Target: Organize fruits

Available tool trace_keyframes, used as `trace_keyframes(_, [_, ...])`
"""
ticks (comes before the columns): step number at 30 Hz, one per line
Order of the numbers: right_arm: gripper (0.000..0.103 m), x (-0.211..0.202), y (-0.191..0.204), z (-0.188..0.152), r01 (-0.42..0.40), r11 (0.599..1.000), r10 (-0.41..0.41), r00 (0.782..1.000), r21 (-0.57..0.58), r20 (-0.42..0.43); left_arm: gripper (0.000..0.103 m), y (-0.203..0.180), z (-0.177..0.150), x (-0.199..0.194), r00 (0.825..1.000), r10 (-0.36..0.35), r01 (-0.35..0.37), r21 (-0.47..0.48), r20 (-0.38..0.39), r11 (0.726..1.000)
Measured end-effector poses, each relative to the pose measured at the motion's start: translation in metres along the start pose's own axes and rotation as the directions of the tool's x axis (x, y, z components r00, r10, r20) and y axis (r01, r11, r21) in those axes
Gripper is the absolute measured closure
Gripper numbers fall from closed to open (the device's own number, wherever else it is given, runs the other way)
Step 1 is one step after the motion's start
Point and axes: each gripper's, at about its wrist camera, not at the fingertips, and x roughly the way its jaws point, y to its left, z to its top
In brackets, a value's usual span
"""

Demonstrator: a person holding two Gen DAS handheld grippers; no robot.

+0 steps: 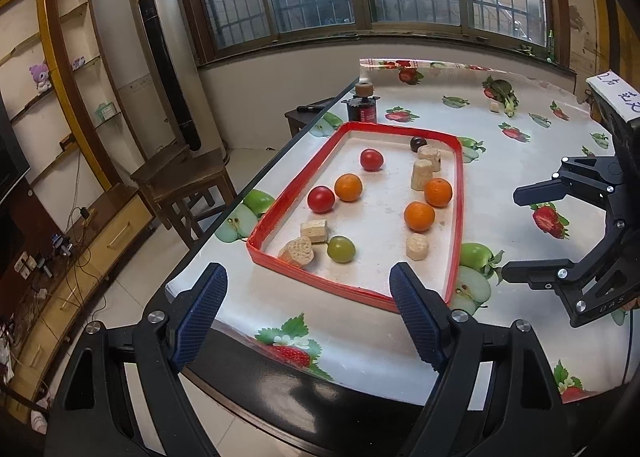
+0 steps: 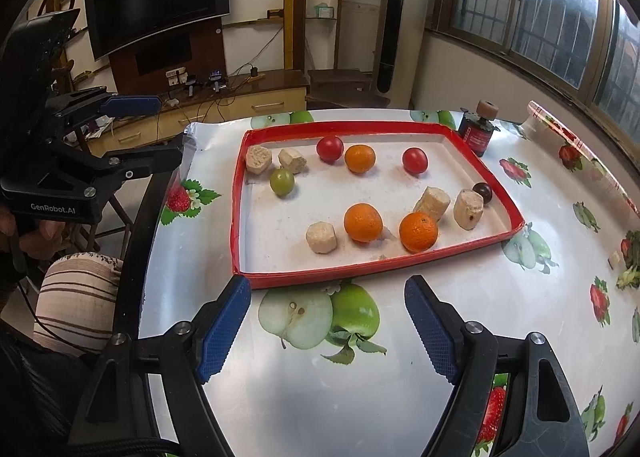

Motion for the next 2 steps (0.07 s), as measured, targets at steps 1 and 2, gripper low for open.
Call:
trace_keyframes(1, [0.022, -0.0017, -0.0006, -0.0028, 0.005, 1.000, -0.006, 1.000, 0.007, 0.002, 0.019, -0.0028, 0.0008, -0.0004, 1.000, -0.007, 0.007, 0.003, 0.001, 1.000])
trace_keyframes(2, [0.022, -0.0037, -0.0018, -0.0059, 0.012, 1.000, -0.012, 1.000, 0.018, 0.003, 0.019, -0.0058, 0.0019, -0.0005, 1.000, -0.014, 0.014, 0.007, -0.001, 1.000])
